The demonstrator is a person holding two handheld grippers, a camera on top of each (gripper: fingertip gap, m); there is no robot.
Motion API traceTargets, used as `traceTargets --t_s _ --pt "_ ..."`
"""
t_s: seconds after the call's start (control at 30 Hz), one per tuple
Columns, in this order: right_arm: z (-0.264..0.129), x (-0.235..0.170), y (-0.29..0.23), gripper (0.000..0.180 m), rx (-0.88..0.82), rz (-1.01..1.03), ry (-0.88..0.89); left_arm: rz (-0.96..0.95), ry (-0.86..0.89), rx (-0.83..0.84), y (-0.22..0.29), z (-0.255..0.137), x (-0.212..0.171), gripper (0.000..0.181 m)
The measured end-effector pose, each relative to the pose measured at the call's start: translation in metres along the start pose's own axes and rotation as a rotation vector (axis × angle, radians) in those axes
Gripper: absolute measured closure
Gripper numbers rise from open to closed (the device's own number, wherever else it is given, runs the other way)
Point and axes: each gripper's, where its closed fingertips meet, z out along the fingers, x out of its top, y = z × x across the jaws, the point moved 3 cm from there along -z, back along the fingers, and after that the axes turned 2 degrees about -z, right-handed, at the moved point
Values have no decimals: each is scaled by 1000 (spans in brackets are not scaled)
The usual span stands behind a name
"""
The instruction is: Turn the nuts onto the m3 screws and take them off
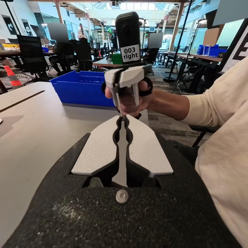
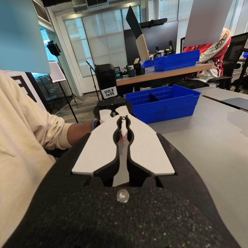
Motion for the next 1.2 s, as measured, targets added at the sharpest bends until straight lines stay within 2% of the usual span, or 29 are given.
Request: traceTargets --t_s 0.67,1.0,1.2 --pt "5 -7 -4 174 24 -23 -97 16 -9 -2 2 1 -1 177" --pt "5 -21 29 174 -219 74 -150 98 -137 325 -33 11 -18 177" --pt "9 -30 31 168 -253 76 -152 82 -140 340 -37 15 -24 177"
